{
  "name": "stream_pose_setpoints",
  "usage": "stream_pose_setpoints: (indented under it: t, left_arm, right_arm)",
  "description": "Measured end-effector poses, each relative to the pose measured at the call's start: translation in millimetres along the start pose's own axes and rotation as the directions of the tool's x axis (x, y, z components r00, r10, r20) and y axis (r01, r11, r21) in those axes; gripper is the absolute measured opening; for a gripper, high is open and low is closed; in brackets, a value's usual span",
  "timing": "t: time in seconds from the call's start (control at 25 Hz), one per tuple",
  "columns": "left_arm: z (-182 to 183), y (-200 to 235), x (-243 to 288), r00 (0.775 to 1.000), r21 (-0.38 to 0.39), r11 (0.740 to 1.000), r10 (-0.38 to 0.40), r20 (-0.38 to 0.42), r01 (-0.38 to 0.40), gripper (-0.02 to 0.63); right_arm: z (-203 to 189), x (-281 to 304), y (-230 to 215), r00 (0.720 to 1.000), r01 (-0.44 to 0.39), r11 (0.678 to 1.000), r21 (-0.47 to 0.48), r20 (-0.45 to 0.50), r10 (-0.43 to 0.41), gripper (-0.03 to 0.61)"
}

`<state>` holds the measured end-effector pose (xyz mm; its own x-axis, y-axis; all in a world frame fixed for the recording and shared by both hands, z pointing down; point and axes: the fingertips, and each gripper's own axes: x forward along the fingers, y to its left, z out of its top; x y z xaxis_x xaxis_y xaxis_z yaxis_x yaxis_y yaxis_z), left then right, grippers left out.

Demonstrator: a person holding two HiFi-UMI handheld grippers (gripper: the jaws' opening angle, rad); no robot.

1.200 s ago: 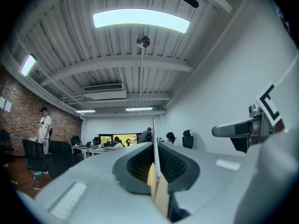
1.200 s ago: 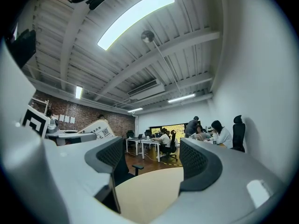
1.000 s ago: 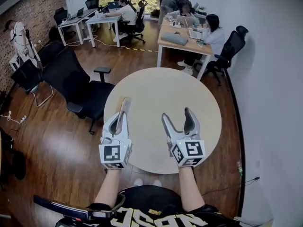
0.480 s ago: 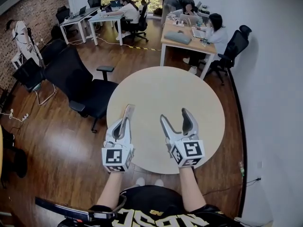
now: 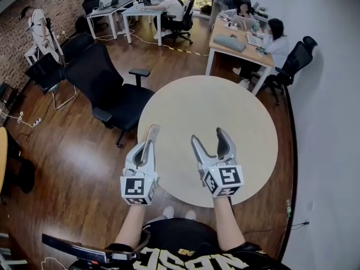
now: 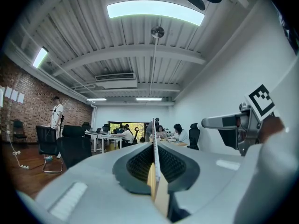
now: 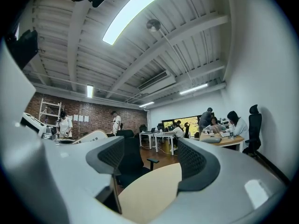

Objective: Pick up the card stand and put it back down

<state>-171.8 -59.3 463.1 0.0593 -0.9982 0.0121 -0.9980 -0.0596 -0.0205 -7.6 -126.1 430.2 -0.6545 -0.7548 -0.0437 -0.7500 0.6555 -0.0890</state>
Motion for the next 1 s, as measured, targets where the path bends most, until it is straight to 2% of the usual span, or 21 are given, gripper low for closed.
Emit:
stream_pose_setpoints:
  t: [0.44, 0.68, 0.8, 1.0]
  left_arm:
    - [-30, 64, -14, 0.990, -0.014, 0.992, 0.120, -0.072, -0.121, 0.018]
    - [-57, 108, -14, 0.978, -0.004, 0.988, 0.155, -0.140, -0.157, 0.018]
    - [-68, 126, -1, 0.977, 0.028, 0.992, 0.130, -0.172, -0.127, 0.018]
    - [-81, 145, 39, 0.975, 0.087, 0.996, 0.027, -0.220, -0.008, 0.018]
  right_arm:
    - [-32, 60, 49, 0.989, -0.125, 0.991, 0.037, -0.069, 0.127, 0.362]
    - [-55, 86, 67, 0.980, -0.159, 0.986, 0.056, -0.113, 0.164, 0.362]
    - [-66, 95, 67, 0.976, -0.158, 0.985, 0.070, -0.142, 0.167, 0.362]
    - [-93, 108, 54, 0.968, -0.135, 0.987, 0.092, -0.201, 0.151, 0.362]
